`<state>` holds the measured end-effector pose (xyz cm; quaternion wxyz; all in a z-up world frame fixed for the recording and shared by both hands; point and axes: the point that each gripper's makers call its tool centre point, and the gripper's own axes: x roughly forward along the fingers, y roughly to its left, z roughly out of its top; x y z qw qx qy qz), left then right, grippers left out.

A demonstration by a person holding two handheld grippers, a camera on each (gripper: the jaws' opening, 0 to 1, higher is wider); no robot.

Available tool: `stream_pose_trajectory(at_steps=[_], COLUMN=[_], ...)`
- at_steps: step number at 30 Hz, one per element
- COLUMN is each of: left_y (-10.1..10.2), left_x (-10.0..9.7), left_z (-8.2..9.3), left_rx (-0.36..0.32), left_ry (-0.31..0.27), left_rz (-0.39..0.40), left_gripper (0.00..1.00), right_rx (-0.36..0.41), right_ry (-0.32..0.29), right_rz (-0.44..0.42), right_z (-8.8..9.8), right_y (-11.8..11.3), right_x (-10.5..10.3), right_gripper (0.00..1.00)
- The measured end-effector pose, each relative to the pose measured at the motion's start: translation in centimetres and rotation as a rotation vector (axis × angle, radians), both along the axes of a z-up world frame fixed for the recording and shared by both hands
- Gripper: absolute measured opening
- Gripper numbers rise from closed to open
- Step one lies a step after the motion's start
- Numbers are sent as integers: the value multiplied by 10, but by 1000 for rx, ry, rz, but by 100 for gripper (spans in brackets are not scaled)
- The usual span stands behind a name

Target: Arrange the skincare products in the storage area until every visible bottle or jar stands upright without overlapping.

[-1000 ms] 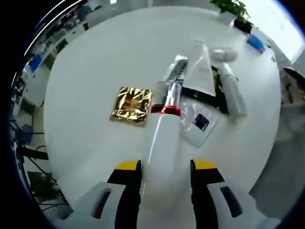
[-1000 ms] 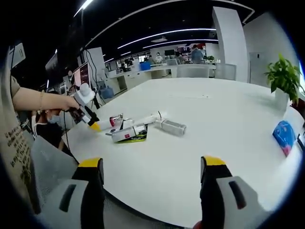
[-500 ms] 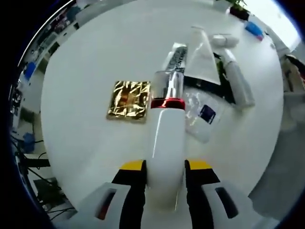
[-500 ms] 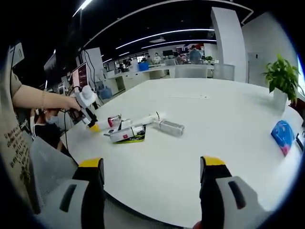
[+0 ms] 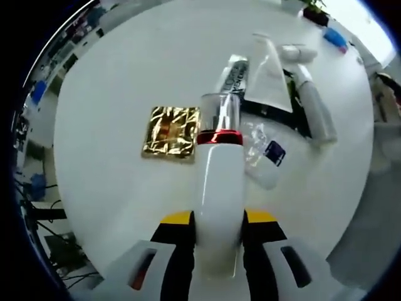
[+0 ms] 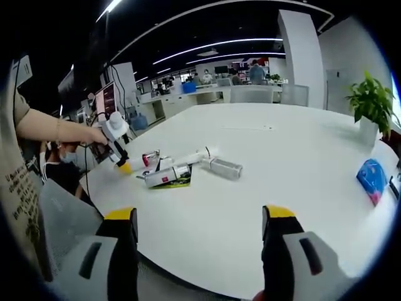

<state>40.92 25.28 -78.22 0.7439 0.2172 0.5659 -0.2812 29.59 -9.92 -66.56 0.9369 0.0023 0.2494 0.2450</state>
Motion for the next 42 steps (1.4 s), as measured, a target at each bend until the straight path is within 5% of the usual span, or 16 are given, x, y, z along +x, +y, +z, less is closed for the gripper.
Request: stream_pose_trajectory(at_steps=[15, 23, 27, 33, 38, 42], left_y=[-1, -6, -15, -17, -13, -15], left_x=[-3, -11, -12, -19, -27, -33], left_z=[9, 17, 24, 33, 30, 31], left_rx=[-39, -148, -303, -439, -448, -527], left_ry=[-67, -81, -81, -71, -67, -42], left_rz=[101, 179, 323, 443, 464, 540], left_gripper=[24, 24, 24, 24, 24, 24], right_rx=[16, 24, 38, 74, 106, 125], right_ry=[-8, -5, -3, 3, 7, 4], right_rz=[17, 38, 51, 71, 94, 118], right_z=[4, 4, 6, 6, 7, 9], right_y=[3, 7, 12, 27, 43, 55], right_x=[-1, -3, -2, -3, -5, -7], right_gripper=[82, 81, 81, 81, 81, 81])
